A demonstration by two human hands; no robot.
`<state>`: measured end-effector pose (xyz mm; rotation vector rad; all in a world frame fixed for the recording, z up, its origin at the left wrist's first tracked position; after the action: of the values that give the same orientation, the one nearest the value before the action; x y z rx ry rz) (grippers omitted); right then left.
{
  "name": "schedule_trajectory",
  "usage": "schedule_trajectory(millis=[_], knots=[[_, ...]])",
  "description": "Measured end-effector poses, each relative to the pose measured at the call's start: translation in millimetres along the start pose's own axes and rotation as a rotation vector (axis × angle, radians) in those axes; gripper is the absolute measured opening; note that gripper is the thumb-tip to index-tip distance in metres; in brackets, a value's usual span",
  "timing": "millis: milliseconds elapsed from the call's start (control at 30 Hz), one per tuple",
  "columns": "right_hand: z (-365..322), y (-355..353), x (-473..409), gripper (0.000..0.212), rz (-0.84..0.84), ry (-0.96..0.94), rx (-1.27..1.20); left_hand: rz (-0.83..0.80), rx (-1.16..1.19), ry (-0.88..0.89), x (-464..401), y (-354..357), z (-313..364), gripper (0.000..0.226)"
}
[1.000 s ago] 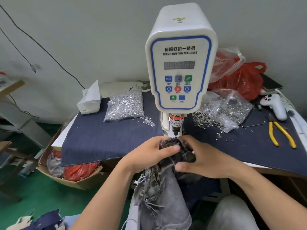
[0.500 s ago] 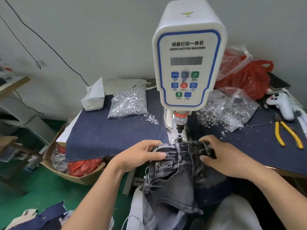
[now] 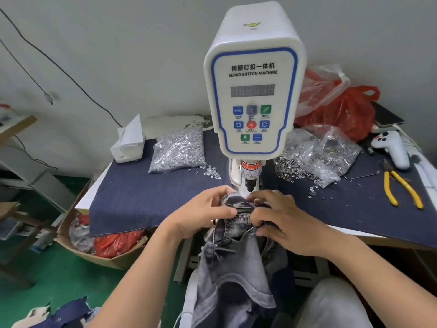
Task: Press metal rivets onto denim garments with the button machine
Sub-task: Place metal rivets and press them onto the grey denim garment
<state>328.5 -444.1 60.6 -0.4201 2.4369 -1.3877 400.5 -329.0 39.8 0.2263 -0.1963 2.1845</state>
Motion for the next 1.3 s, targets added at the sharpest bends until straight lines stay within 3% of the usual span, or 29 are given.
schedule_trajectory(millis=[100, 167, 267, 367, 533, 600, 700, 733, 800, 900, 1000, 1167, 1300], knots=[[5, -4, 1, 0.030, -0.061, 0.040, -0.119, 0.245, -0.517, 0.073, 18, -19, 3, 0.030], [0, -4, 1, 0.030, -0.078, 0.031, -0.152, 0.372, -0.632, 0.275, 37, -4, 17, 0.027], [-5, -3, 1, 0.018, -0.057, 0.027, -0.239, 0.224, -0.653, 0.332, 42, 38, -3, 0.034], [3, 1, 4, 0.018, -0.099, 0.081, -0.292, 0.176, -0.572, 0.139, 38, 32, -30, 0.036], [23, 0, 14, 0.010, -0.177, 0.160, -0.355, -0.088, -0.468, -0.019, 35, 26, -41, 0.028], [38, 7, 18, 0.009, -0.270, 0.217, -0.265, -0.096, -0.518, -0.034, 29, 19, -36, 0.034], [53, 8, 24, 0.022, -0.344, 0.292, -0.269, 0.018, -0.612, 0.050, 17, 4, -20, 0.031], [58, 2, 24, 0.027, -0.306, 0.314, -0.319, 0.057, -0.622, 0.085, 13, -1, -13, 0.028], [79, -24, 17, 0.030, -0.062, 0.373, -0.374, 0.085, -0.604, 0.114, 5, -11, -5, 0.027], [128, -68, 13, 0.021, 0.327, 0.582, 0.032, 0.083, -0.585, 0.085, -7, -27, -3, 0.035], [152, -70, 8, 0.025, 0.336, 0.749, 0.369, 0.181, -0.462, 0.061, -18, -39, -9, 0.043], [167, -63, 1, 0.019, 0.299, 0.810, 0.489, 0.447, -0.405, 0.046, -22, -60, -25, 0.049], [165, -60, -5, 0.018, 0.263, 0.794, 0.522, 0.535, -0.341, -0.011, -20, -68, -36, 0.026]])
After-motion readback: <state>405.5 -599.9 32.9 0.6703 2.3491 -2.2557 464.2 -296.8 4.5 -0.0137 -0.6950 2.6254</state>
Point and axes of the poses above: each hand's wrist, its own x-axis away from the middle knuckle, its own y-axis out of the palm, z = x × y, the point moved 10 cm from there along -x, towards the middle knuckle, and after that the axes turned 1 degree about -z, right-handed, at the moved point
